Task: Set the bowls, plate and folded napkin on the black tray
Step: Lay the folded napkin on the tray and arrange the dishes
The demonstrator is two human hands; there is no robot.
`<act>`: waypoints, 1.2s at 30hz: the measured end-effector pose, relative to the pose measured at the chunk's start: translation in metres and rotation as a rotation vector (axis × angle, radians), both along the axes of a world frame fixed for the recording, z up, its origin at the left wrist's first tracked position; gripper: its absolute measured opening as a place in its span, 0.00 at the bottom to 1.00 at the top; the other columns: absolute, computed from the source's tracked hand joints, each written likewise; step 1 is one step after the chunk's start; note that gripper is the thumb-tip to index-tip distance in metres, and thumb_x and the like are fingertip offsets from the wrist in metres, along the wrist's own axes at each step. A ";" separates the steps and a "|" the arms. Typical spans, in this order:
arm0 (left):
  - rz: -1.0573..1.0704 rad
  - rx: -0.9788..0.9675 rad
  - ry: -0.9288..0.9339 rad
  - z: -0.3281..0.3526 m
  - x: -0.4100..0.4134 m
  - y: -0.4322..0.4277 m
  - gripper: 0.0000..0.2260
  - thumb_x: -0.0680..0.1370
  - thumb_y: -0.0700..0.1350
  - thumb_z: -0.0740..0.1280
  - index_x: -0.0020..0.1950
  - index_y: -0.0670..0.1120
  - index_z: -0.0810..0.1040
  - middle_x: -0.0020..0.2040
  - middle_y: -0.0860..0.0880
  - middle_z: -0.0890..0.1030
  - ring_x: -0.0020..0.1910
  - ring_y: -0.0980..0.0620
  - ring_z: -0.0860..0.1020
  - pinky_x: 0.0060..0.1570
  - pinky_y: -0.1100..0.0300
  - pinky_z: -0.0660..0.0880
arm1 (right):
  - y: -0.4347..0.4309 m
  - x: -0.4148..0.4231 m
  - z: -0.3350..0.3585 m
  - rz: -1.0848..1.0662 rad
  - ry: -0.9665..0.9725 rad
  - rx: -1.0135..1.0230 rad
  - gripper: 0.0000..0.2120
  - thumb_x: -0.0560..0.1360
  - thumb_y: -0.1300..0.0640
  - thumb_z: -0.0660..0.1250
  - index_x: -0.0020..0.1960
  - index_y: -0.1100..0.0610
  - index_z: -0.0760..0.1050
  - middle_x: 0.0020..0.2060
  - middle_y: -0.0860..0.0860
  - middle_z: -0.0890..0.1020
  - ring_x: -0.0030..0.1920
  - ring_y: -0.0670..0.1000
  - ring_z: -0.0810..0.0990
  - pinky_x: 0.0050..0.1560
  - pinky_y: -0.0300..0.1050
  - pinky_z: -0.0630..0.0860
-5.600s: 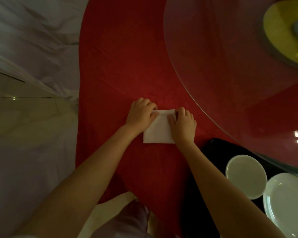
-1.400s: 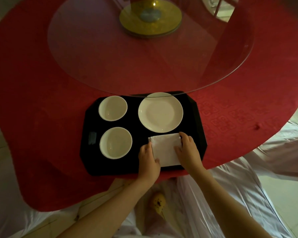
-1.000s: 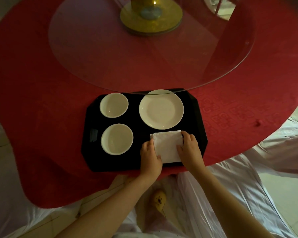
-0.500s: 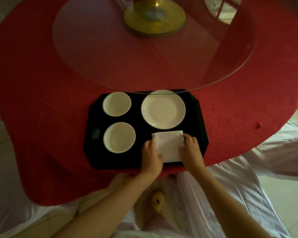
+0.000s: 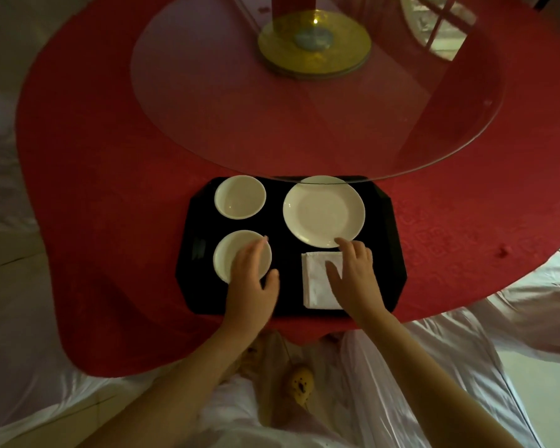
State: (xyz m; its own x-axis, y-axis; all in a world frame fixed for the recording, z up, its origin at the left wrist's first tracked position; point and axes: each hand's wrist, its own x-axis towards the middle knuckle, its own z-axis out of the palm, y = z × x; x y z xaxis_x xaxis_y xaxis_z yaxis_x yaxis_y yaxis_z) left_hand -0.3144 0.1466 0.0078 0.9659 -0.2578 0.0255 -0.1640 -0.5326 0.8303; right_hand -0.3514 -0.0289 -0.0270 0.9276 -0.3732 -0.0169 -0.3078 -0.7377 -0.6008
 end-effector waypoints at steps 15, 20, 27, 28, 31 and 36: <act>-0.099 0.095 0.298 -0.049 0.055 0.105 0.32 0.74 0.37 0.68 0.74 0.51 0.57 0.74 0.49 0.61 0.73 0.51 0.60 0.70 0.55 0.62 | 0.065 0.073 -0.003 0.204 0.318 0.507 0.22 0.78 0.64 0.52 0.71 0.53 0.62 0.66 0.57 0.73 0.64 0.57 0.71 0.63 0.50 0.70; -0.109 0.077 0.296 -0.050 0.069 0.099 0.30 0.72 0.40 0.71 0.71 0.50 0.64 0.70 0.50 0.69 0.65 0.59 0.64 0.61 0.61 0.63 | 0.063 0.063 -0.004 0.245 0.263 0.503 0.30 0.70 0.69 0.64 0.69 0.55 0.64 0.61 0.56 0.76 0.62 0.56 0.74 0.58 0.52 0.75; -0.174 0.094 0.324 -0.054 0.083 0.100 0.30 0.72 0.36 0.69 0.71 0.48 0.64 0.71 0.48 0.68 0.70 0.51 0.65 0.63 0.60 0.62 | 0.068 0.048 -0.018 0.202 0.208 0.596 0.33 0.66 0.68 0.69 0.68 0.53 0.63 0.62 0.52 0.73 0.63 0.52 0.73 0.57 0.44 0.76; -0.179 0.100 0.323 -0.055 0.083 0.099 0.30 0.72 0.36 0.69 0.71 0.48 0.64 0.71 0.48 0.68 0.70 0.51 0.65 0.63 0.60 0.62 | 0.068 0.046 -0.020 0.191 0.200 0.613 0.34 0.66 0.68 0.69 0.67 0.53 0.63 0.61 0.52 0.73 0.62 0.51 0.73 0.54 0.39 0.76; -0.192 0.090 0.322 -0.056 0.084 0.098 0.29 0.72 0.36 0.69 0.71 0.49 0.65 0.70 0.49 0.68 0.66 0.58 0.64 0.63 0.61 0.62 | 0.070 0.044 -0.023 0.173 0.181 0.634 0.34 0.66 0.69 0.69 0.67 0.52 0.62 0.60 0.50 0.72 0.60 0.48 0.74 0.48 0.31 0.75; -0.255 0.078 0.346 -0.053 0.092 0.101 0.28 0.72 0.34 0.66 0.70 0.51 0.65 0.67 0.53 0.69 0.64 0.61 0.63 0.63 0.62 0.62 | 0.067 0.042 -0.025 0.166 0.208 0.658 0.33 0.68 0.71 0.65 0.69 0.53 0.61 0.58 0.46 0.72 0.57 0.44 0.74 0.44 0.25 0.75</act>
